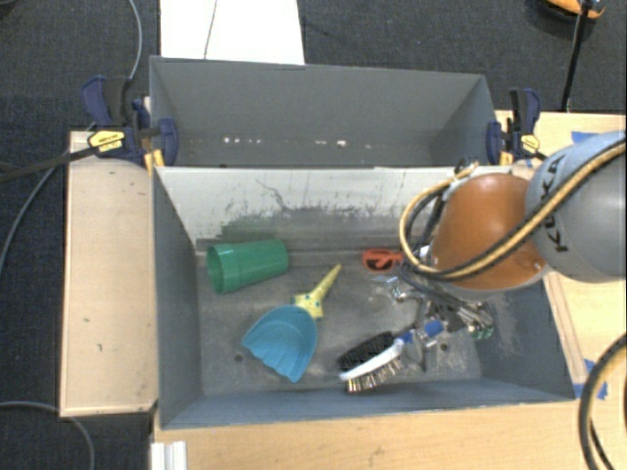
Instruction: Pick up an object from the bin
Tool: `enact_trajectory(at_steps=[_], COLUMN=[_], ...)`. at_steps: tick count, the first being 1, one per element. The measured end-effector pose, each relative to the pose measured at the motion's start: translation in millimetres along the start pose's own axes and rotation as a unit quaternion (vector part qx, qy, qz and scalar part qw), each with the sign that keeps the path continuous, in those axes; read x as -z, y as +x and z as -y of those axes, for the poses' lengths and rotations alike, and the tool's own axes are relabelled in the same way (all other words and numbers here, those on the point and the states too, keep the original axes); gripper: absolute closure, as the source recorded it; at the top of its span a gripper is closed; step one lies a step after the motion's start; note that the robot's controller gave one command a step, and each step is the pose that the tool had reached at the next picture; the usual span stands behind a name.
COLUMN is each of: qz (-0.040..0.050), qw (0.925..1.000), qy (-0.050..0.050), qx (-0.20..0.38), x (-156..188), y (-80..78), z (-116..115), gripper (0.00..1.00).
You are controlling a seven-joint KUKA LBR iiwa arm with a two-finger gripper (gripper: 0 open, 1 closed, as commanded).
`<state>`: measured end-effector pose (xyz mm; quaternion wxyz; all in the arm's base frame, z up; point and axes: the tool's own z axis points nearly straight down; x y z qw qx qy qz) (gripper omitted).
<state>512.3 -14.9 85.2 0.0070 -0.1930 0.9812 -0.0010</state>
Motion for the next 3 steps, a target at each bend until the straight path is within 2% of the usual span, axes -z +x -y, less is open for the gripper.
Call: enact_trajectory(at_steps=[1, 2, 3], qz=[-0.0069, -0.0069, -0.0053], qw=[0.9993, 0.9993, 0.9975], qy=[-0.002, -0.002, -0.001], qx=[-0.036, -0.036, -0.071], x=[-15.1, -15.1, 132.1], y=[13.5, 13.5, 10.5], z=[-1.8, -1.8, -6.8], gripper=[1.0, 1.0, 1.0])
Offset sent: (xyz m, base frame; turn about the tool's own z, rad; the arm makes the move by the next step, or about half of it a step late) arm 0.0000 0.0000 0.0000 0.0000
